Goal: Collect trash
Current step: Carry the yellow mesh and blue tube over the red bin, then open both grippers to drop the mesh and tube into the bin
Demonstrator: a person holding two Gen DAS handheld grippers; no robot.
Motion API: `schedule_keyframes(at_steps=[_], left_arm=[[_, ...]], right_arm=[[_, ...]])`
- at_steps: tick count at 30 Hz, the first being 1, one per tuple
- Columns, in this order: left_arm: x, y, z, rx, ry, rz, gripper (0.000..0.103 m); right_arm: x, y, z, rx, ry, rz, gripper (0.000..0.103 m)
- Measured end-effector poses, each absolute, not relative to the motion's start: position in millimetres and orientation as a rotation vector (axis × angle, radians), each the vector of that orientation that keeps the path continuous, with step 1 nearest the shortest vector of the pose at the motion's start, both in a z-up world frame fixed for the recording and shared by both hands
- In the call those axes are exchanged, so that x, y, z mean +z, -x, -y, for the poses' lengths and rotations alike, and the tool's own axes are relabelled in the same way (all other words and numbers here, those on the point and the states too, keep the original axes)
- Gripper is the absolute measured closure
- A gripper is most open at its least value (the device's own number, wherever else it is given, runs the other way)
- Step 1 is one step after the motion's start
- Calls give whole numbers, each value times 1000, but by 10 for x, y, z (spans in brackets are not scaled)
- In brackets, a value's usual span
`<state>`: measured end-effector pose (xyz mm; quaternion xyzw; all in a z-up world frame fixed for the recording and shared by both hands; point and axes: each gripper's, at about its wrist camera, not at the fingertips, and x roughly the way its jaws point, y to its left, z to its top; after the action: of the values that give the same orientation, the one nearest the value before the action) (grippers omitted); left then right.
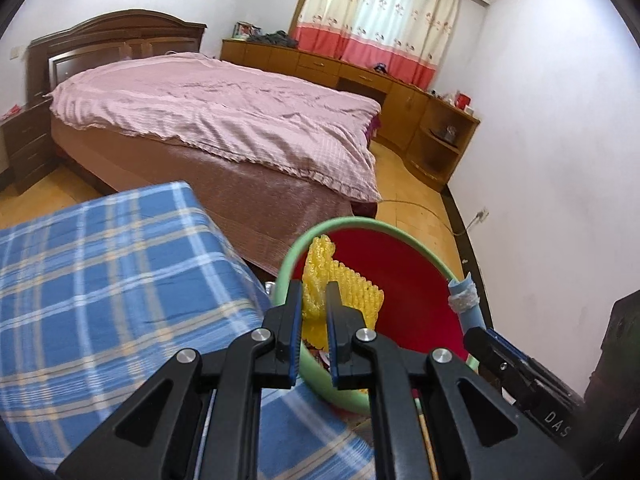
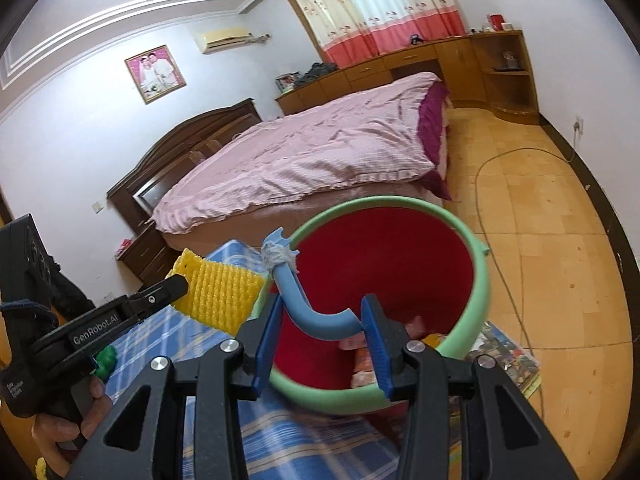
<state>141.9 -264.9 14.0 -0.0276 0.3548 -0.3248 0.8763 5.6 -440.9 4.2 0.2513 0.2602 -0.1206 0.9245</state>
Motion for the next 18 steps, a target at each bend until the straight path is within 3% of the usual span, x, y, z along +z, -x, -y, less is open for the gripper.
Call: schedule_keyframes(at_steps=[16,18], left_arm=[[-344,-1507,3020,-679,-3,-843,93],[-362,-1514,3038,-684,-10,-861,87]], right_arm=[[-305,-189,4727,-303,-514,-602,59],[-311,-198,4730,-304,-514,-603,58]])
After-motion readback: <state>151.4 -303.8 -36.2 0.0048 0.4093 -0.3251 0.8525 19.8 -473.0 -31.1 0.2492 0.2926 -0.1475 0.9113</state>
